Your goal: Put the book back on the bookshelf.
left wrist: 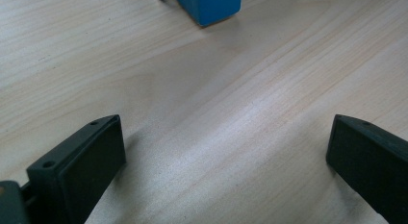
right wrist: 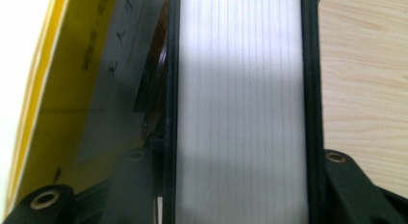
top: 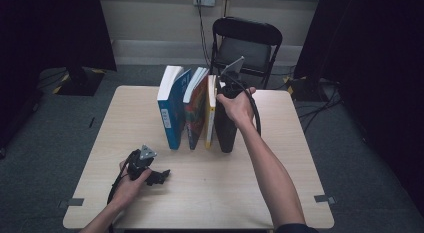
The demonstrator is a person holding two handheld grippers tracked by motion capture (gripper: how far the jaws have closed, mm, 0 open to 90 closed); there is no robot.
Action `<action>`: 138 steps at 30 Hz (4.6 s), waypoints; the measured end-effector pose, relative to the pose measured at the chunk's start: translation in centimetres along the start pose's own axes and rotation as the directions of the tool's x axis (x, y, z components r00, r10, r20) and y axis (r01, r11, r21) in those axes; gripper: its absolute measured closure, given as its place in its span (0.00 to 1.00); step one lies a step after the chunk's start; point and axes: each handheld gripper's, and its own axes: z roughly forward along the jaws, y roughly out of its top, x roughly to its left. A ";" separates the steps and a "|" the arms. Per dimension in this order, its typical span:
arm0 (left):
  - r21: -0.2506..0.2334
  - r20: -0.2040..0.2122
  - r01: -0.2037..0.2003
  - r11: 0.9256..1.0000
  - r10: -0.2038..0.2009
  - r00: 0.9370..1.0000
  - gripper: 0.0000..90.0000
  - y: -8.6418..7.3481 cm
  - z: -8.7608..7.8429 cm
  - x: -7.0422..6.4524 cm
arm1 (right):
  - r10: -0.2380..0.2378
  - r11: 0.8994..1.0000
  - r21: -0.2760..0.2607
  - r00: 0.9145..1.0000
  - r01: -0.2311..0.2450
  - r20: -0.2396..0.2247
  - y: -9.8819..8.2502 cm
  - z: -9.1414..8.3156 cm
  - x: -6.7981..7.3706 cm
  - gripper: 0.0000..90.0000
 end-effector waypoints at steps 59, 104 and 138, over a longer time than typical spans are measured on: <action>-0.005 -0.002 0.000 1.000 0.000 1.000 0.00 -0.2 -0.1 -0.1 | -0.079 0.953 -0.302 0.989 0.037 -0.128 -5.1 -1.2 -0.3 0.45; -0.001 -0.002 -0.004 1.000 0.004 1.000 0.00 -0.2 -0.1 -0.1 | -0.063 0.831 -0.554 0.980 -0.053 -0.189 -9.4 1.7 -0.4 0.51; -0.003 -0.002 -0.004 1.000 0.004 1.000 0.00 0.0 0.0 0.3 | -0.222 0.792 -0.605 0.962 0.083 -0.160 -10.5 2.8 -1.5 0.32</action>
